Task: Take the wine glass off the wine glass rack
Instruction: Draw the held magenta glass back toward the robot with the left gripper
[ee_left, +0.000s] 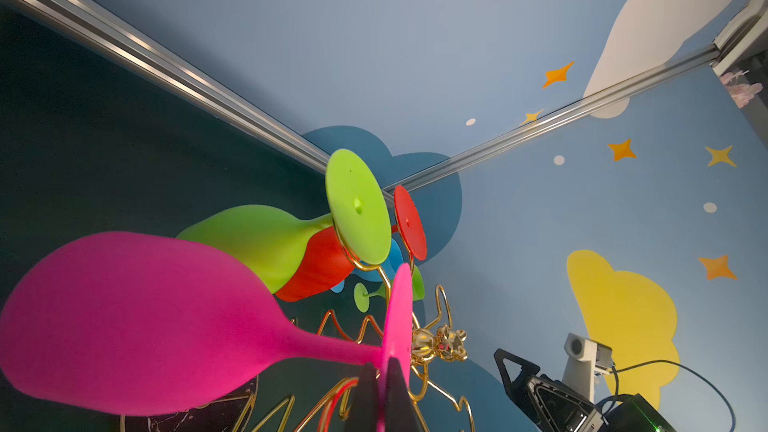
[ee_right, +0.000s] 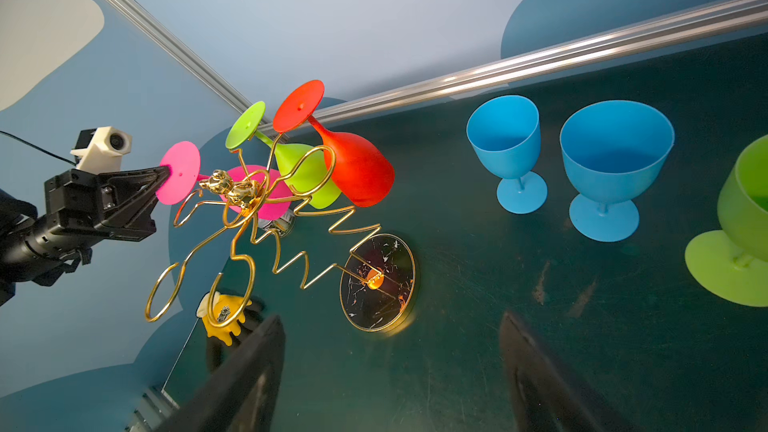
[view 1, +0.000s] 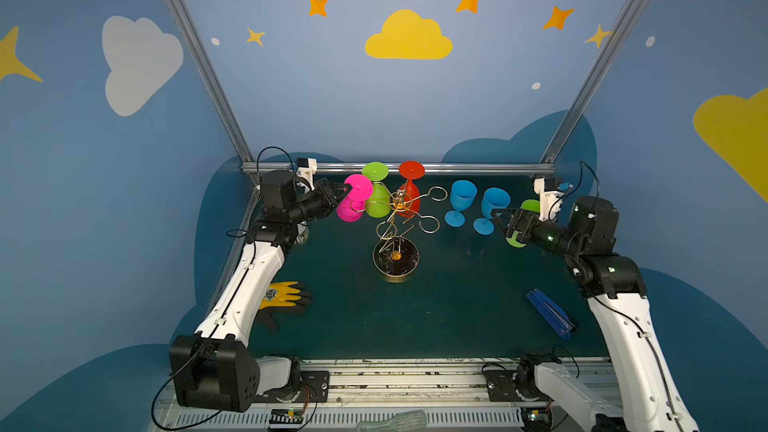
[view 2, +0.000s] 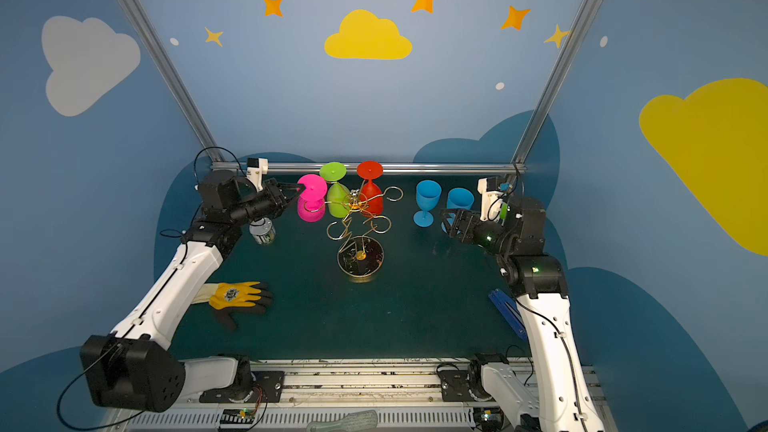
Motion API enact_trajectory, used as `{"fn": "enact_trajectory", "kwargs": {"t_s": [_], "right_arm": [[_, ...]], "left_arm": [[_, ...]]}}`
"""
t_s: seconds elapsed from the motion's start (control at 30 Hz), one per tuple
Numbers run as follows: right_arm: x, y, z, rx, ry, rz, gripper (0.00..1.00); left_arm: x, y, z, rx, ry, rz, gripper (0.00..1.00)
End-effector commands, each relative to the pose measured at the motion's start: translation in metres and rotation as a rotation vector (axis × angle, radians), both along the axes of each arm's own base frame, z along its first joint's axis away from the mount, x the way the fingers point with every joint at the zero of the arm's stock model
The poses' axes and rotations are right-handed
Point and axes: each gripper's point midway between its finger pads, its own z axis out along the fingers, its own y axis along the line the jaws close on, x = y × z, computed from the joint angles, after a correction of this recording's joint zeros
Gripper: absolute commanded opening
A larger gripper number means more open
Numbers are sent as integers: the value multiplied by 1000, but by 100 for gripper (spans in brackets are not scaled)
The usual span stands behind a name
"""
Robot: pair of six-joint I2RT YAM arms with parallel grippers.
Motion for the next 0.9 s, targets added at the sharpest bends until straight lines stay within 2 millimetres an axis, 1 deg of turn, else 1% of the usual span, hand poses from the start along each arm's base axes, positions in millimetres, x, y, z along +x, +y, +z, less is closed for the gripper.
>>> {"fn": "enact_trajectory", "kwargs": {"t_s": [0.0,0.07,0.23,0.33,0.4,0.5,0.63,0.8,0.87], "right_arm": [[-4,1,3,2,-15,14,80],[-4,2,4,5,-17,17,81],[-5,3,6,14,-26,24,81],[-5,5,6,19,-27,36,80],[-5,6,7,17,-26,38,81],[-2,6,7,17,-28,41,81],[0,9,9,19,-41,54,80],[-6,20,14,43,-77,117,80],[-8,24,15,59,-95,138,80]], "left_arm": [[-10,11,21,-10,-72,26,4],[-15,18,21,-15,-72,45,4],[-33,31,30,-17,-88,78,4],[-48,40,34,-9,-95,108,4],[-59,47,33,-6,-89,134,4],[-76,52,34,-23,-89,143,4],[-96,47,35,-56,-73,103,4],[-121,31,41,-156,-52,-4,4],[-131,27,45,-160,-52,-31,4]]}}
